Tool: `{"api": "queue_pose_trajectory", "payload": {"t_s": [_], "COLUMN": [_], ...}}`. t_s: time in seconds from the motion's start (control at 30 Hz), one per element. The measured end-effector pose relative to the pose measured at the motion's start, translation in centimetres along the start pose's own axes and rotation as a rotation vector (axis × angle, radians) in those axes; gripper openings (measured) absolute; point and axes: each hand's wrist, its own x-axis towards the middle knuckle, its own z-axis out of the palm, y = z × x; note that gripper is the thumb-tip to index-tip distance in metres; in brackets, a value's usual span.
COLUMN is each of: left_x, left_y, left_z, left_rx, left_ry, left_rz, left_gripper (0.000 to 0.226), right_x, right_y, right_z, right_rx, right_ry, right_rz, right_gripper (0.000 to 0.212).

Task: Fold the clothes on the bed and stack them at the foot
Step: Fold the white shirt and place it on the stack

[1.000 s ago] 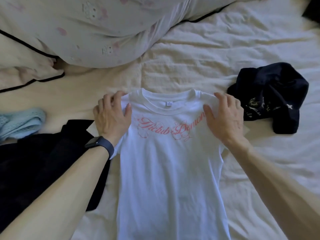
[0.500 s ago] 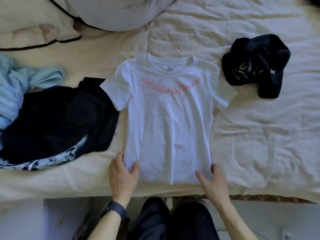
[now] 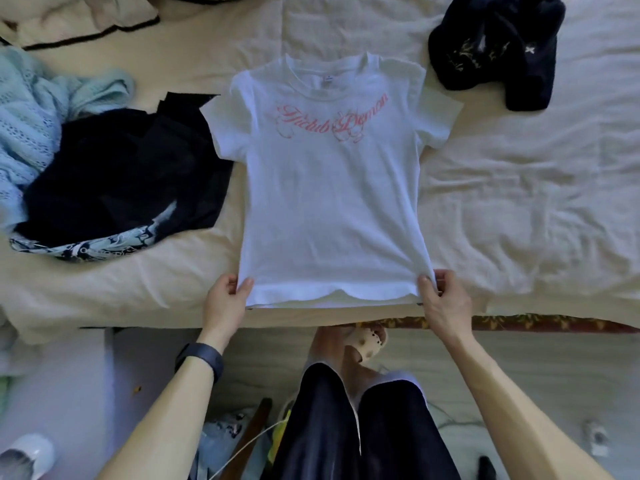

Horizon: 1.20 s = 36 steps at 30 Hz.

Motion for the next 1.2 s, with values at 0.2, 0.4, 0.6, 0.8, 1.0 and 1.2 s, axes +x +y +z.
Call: {"api": "queue_pose_trajectory", "payload": {"t_s": [0.2,0.4,0.6,0.8,1.0,1.2], "left_x": [-1.6,-2.2,-2.7,-4.2,-3.1,0.0], "left_y": [0.3,-0.4,-0.7,-1.6,1.5,10.8], "left_z": [1.3,1.9,0.9,-0.5,0.7,5.8], "left_rx": [0.25,0.743,0.614,0.491,0.885,0.777], "left_ry": [0.012,0.025,0.049,0.108,0.032,-0.033], "left_rz": [0.248,0.429,0.353,0.256,0.298,0.66], "left_gripper": [0.059,0.044,0.01,0.009,0.033,0.05], "right_x": [-0.8,-0.4,-1.0,-3.3,-1.7,3.4], "right_y": [2.3,3.7,4.0,5.0,2.2,-3.8], "right_z": [1.1,0.8,0.1,-0.3,-0.1,0.1], "right_rx": [0.043,-0.263,-0.353,-0.411,-0.616,-0.239], "right_ry": [-0.089,-0.05,0.021,0.01,-0.292,-0.077], "right_rz": [-0.167,-0.282,-0.464,-0.418,-0.184,-0.215], "right_gripper": [0.053,0.043,0.011,0.013,0.024,0.03]}}
